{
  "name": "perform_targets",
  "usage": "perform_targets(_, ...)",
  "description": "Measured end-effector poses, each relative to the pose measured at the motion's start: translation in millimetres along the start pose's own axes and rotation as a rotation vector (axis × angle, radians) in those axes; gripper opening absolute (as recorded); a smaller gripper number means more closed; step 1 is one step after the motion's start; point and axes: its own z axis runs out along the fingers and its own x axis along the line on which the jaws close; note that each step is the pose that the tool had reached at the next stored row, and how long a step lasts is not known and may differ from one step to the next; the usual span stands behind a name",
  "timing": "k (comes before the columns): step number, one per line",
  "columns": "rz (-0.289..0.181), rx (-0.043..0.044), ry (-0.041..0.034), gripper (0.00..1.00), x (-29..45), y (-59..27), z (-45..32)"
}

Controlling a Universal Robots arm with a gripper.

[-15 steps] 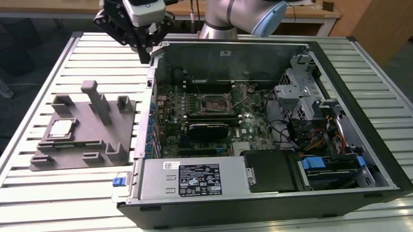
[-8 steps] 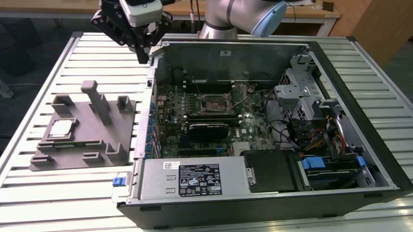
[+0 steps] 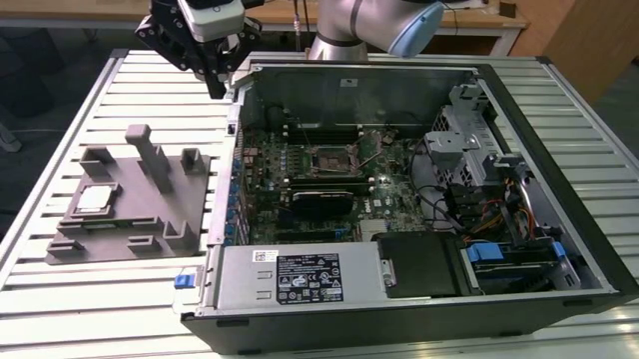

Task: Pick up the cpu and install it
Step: 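Reach for the cpu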

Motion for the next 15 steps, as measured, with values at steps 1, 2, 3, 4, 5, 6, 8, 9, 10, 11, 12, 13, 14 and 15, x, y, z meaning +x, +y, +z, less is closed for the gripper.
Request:
perform_targets(1, 0.000, 0.0000, 0.0000, 0.11, 0.6, 0.0, 0.0)
perform_targets(2, 0.000, 0.0000, 0.0000, 0.11, 1.3, -0.1, 0.0)
perform_targets(3, 0.000, 0.0000, 0.0000, 0.11, 1.8, -0.1, 0.1)
perform_targets(4, 0.000, 0.0000, 0.0001, 0.11, 2.4, -0.2, 0.1)
perform_targets(5, 0.000, 0.0000, 0.0001, 0.11, 2.9, -0.2, 0.1)
perform_targets(6, 0.000, 0.0000, 0.0001, 0.11, 3.5, -0.3, 0.1)
perform_targets(8, 0.000, 0.0001, 0.0003, 0.11, 4.6, -0.3, 0.1)
perform_targets(9, 0.000, 0.0000, 0.0003, 0.11, 5.2, -0.4, 0.2)
perform_targets(10, 0.000, 0.0001, 0.0005, 0.11, 5.8, -0.4, 0.1)
perform_targets(11, 0.000, 0.0000, 0.0005, 0.11, 6.3, -0.5, 0.2)
perform_targets(12, 0.000, 0.0000, 0.0006, 0.11, 6.8, -0.5, 0.2)
perform_targets(13, 0.000, 0.0001, 0.0008, 0.11, 7.3, -0.5, 0.2)
perform_targets(14, 0.000, 0.0001, 0.0009, 0.11, 7.7, -0.6, 0.2)
perform_targets(15, 0.000, 0.0001, 0.0011, 0.11, 8.0, -0.6, 0.2)
